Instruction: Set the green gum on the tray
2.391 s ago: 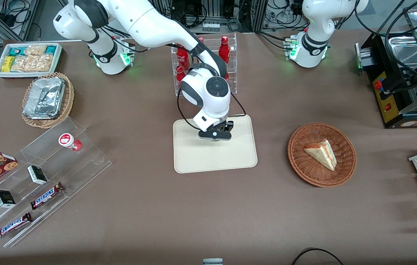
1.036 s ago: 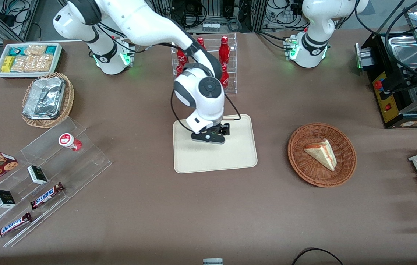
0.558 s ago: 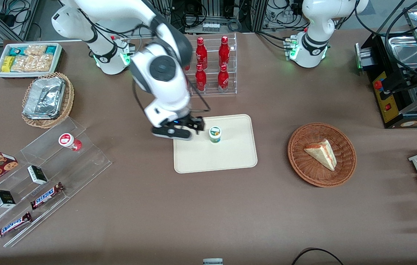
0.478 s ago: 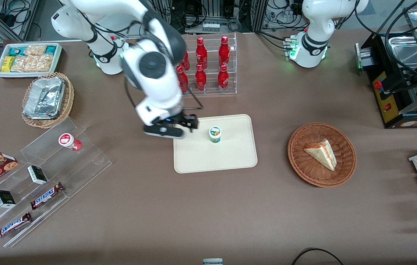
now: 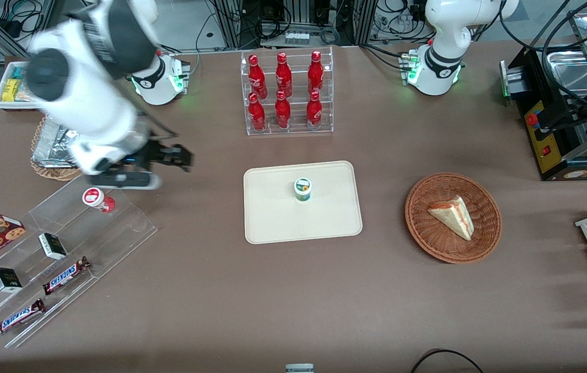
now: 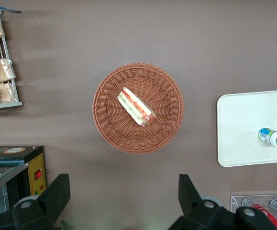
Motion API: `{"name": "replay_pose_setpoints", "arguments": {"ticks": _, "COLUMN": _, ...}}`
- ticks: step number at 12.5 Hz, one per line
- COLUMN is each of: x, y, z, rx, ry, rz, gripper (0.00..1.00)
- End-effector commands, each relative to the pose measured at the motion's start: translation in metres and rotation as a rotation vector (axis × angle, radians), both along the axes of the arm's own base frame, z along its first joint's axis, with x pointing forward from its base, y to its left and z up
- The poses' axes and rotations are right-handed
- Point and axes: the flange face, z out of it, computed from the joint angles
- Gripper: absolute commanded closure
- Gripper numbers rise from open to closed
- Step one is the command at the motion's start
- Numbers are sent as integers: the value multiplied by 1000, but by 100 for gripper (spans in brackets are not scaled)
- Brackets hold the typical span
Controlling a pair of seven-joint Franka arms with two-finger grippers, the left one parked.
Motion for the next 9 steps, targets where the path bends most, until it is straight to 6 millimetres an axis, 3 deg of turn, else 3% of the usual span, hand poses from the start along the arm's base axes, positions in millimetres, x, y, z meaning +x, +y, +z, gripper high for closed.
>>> {"name": "replay_pose_setpoints", "arguments": {"ticks": 1, "x": -4, "y": -66, "z": 10, "rx": 8, "ry": 18, "rz": 44, "gripper": 1}}
{"name": "replay_pose_setpoints", "arguments": {"ticks": 5, "x": 1, "y": -153, "z": 22, "rx": -12, "ry": -3, "rz": 45, "gripper": 1}}
{"name": "replay_pose_setpoints", "arguments": {"ticks": 9, "x": -4, "y": -216, "z": 36, "rx": -29, "ry": -27, "rz": 79, "gripper": 1}}
